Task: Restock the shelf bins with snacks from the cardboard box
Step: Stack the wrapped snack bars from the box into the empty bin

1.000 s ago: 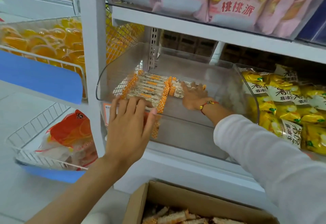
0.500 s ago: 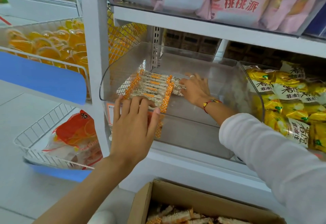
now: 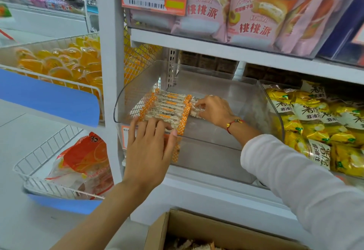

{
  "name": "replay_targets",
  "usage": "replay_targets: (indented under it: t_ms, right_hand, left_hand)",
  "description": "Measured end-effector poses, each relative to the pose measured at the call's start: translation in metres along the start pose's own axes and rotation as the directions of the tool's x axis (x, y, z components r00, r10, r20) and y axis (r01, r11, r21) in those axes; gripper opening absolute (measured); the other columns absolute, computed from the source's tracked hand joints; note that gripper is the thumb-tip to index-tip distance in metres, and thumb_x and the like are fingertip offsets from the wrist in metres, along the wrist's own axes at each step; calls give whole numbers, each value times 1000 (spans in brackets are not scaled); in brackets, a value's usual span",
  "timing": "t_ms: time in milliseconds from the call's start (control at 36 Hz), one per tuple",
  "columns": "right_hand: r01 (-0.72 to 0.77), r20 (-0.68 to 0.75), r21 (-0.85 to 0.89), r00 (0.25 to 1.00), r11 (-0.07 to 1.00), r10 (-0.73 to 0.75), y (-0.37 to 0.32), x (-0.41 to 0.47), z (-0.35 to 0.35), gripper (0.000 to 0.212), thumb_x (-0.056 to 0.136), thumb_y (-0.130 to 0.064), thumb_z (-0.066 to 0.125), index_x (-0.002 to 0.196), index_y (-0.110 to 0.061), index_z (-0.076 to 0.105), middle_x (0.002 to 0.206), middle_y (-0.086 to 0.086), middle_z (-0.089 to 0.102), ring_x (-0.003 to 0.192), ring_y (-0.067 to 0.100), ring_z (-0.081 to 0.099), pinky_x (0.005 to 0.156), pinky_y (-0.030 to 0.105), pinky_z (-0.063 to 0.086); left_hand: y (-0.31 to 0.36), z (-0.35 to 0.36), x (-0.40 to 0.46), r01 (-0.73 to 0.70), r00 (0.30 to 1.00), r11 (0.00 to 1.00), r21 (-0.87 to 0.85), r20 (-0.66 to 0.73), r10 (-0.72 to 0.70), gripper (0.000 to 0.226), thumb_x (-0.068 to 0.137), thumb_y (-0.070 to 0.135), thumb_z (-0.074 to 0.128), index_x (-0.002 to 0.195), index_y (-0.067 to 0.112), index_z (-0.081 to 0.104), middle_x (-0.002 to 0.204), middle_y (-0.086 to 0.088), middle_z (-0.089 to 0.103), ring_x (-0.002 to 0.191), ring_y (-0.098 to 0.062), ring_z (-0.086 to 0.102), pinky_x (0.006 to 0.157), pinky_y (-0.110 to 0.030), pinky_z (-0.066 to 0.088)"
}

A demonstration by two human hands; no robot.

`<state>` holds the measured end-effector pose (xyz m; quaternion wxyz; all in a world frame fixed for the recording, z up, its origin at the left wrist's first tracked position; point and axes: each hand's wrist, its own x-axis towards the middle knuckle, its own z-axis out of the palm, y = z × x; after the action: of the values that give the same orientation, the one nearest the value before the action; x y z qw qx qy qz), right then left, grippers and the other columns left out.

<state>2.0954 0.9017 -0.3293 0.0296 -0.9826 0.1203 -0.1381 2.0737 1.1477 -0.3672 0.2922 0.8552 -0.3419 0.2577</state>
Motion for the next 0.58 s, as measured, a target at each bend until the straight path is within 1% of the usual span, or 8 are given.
replay_targets:
  t_ms: [56,222,306,361,417,500,556,583]
  right_hand:
    - [-18,14,29,1000,999,18,2,-3,-3,40,83,-13,69,122,-21,66,118,7,67,108,26,61,82,31,47]
    - [-69,52,-41,996,997,71,13,-8,-5,51,81,-5,64,129,-22,61,129,5,62,118,27,55,93,36,49]
    - [-58,49,-63,997,996,61,15,-8,-6,51,81,-6,65,129,-24,60,130,5,60,119,26,55,91,34,48]
    - [-39,37,-61,998,997,41,13,-10,-12,48,82,-10,65,127,-25,61,128,6,61,117,26,55,87,32,47]
    - [-6,4,-38,1000,999,6,9,-17,-23,43,84,-13,65,125,-25,62,125,5,62,114,24,57,80,27,44]
    - [89,-76,53,993,995,-85,-4,-44,-47,34,87,-16,65,119,-25,66,119,0,66,105,16,59,75,20,36]
    - [150,-139,127,981,980,-133,-15,-74,-63,29,88,-17,65,115,-26,69,108,-5,68,91,8,58,74,20,40]
    - [171,-167,148,975,974,-146,-19,-91,-70,28,88,-17,65,114,-28,69,100,-10,68,84,8,58,73,25,45]
  left_hand:
    - [0,-1,0,-3,1000,1000,0,-4,3,35,99,39,28,94,21,58,94,6,55,95,-17,48,111,-38,22]
    - [1,-1,1,-1,1000,1000,-12,-15,1,33,99,39,29,91,22,57,91,8,54,92,-15,49,111,-39,23]
    - [0,-1,0,-8,1000,1000,-11,3,8,37,99,40,27,94,21,58,94,6,56,94,-18,51,110,-40,25]
    - [-1,-2,0,-12,1000,1000,-7,20,12,39,99,41,26,96,20,59,99,5,57,98,-19,52,111,-39,23]
    - [-1,-5,1,-38,999,999,-10,11,38,37,99,39,29,100,18,60,104,4,60,103,-20,52,114,-40,20]
    - [5,-15,3,-148,987,989,-1,-67,148,29,96,30,39,105,15,62,106,2,62,105,-21,54,114,-41,21]
    - [14,-22,1,-238,966,971,-7,-110,236,25,93,25,44,103,14,63,104,0,63,101,-21,54,106,-37,29]
    - [20,-25,-1,-274,955,961,-21,-122,270,23,93,24,44,100,13,64,100,0,63,96,-21,53,96,-34,34]
